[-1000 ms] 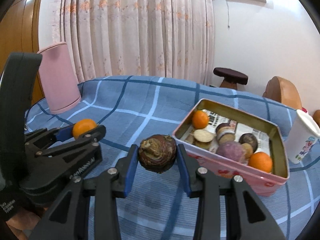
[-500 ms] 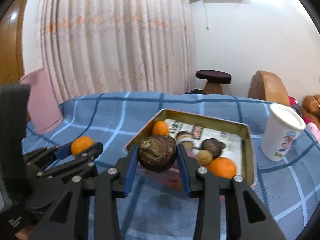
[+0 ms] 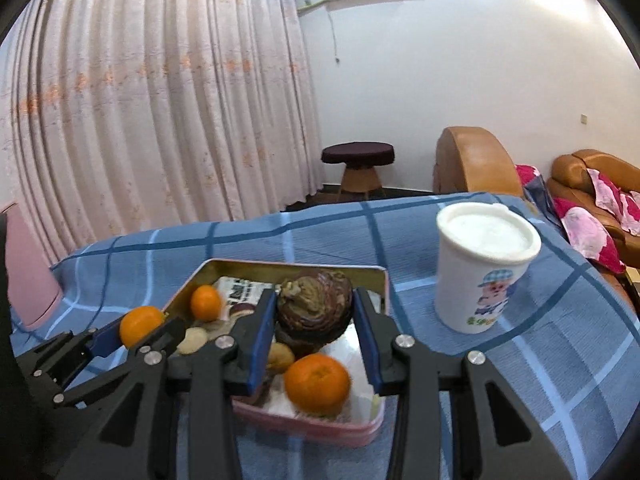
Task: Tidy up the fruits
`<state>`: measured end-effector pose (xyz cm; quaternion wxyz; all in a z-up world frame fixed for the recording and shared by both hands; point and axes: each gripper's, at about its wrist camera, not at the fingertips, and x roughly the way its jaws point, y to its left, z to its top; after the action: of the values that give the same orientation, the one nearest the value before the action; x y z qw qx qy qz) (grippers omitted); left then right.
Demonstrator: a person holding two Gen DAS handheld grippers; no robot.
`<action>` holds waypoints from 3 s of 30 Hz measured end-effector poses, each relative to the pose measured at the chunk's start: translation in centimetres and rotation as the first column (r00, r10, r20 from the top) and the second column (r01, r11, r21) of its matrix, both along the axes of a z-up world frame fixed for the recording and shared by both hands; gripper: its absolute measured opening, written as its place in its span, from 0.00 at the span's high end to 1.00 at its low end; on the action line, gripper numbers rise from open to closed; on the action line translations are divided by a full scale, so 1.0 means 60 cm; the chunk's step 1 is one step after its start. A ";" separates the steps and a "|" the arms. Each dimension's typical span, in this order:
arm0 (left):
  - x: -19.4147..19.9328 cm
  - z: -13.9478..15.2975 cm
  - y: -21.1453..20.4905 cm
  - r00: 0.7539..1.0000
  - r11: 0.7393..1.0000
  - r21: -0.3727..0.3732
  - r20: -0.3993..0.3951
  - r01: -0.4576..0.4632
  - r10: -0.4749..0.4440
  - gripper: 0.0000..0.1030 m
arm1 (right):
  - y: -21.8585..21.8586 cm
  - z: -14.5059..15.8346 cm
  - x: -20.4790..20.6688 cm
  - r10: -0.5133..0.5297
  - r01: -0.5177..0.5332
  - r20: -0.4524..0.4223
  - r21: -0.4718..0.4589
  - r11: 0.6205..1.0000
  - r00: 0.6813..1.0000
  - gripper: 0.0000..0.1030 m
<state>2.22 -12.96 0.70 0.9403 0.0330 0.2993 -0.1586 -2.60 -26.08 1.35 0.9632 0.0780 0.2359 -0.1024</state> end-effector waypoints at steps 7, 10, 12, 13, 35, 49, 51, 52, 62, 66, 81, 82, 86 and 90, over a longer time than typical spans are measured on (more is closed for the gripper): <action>0.012 -0.002 -0.016 1.000 1.000 0.003 -0.007 0.009 -0.009 0.61 | -0.017 -0.003 0.012 -0.016 0.016 -0.013 0.001 1.000 1.000 0.60; 0.017 -0.003 -0.017 1.000 1.000 0.002 -0.016 0.005 -0.005 0.61 | -0.017 -0.002 0.015 -0.016 0.016 -0.012 -0.006 1.000 1.000 0.60; 0.021 -0.001 -0.018 1.000 1.000 0.003 -0.015 0.001 -0.001 0.61 | -0.018 -0.002 0.017 -0.016 0.016 -0.013 -0.001 1.000 1.000 0.60; 0.023 0.000 -0.019 1.000 1.000 0.002 -0.015 0.000 0.000 0.61 | -0.020 -0.002 0.018 -0.016 0.016 -0.013 0.004 1.000 1.000 0.60; 0.080 -0.029 -0.032 0.996 0.995 0.095 -0.075 -0.043 0.050 0.61 | -0.040 -0.031 0.086 0.040 -0.023 -0.127 0.137 0.990 0.991 0.60; 0.054 -0.031 -0.032 0.998 0.997 0.076 -0.066 -0.001 0.006 0.26 | -0.016 -0.028 0.076 0.153 -0.138 -0.070 0.183 0.973 0.986 0.26; 0.042 -0.028 -0.035 0.999 0.995 0.099 -0.032 -0.006 0.009 0.25 | -0.016 -0.025 0.067 0.141 -0.130 -0.055 0.166 0.978 0.989 0.26; 0.037 -0.028 -0.036 1.000 0.993 0.118 -0.020 -0.009 0.012 0.22 | -0.017 -0.023 0.063 0.130 -0.121 -0.048 0.159 0.980 0.990 0.26; 0.020 -0.017 0.011 0.997 1.000 0.009 -0.080 0.004 -0.003 0.20 | -0.023 -0.013 0.029 0.008 -0.009 0.013 0.064 0.998 1.000 0.03; 0.006 -0.011 0.022 0.999 0.999 0.034 -0.024 -0.027 0.028 0.21 | -0.012 -0.015 0.021 -0.004 0.004 0.012 0.014 1.000 1.000 0.03; -0.064 -0.010 0.086 0.978 0.990 0.046 0.167 -0.134 0.125 0.21 | 0.023 -0.006 -0.063 -0.039 0.048 0.131 -0.070 0.996 0.991 0.02; -0.068 -0.010 0.089 0.977 0.990 0.043 0.170 -0.135 0.126 0.21 | 0.025 -0.004 -0.073 -0.036 0.047 0.149 -0.068 0.997 0.988 0.02; -0.084 -0.009 0.095 0.974 0.991 0.034 0.189 -0.130 0.122 0.21 | 0.043 0.003 -0.109 -0.029 0.052 0.220 -0.102 0.993 0.975 0.00; -0.097 -0.008 0.100 0.972 0.991 0.021 0.197 -0.135 0.129 0.20 | 0.058 0.011 -0.136 -0.031 0.072 0.273 -0.144 0.987 0.962 0.00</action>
<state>-3.58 -6.96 0.21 0.9728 0.0445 0.2100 -0.0867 -10.74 -22.60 1.99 0.9865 0.0233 0.0918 -0.1336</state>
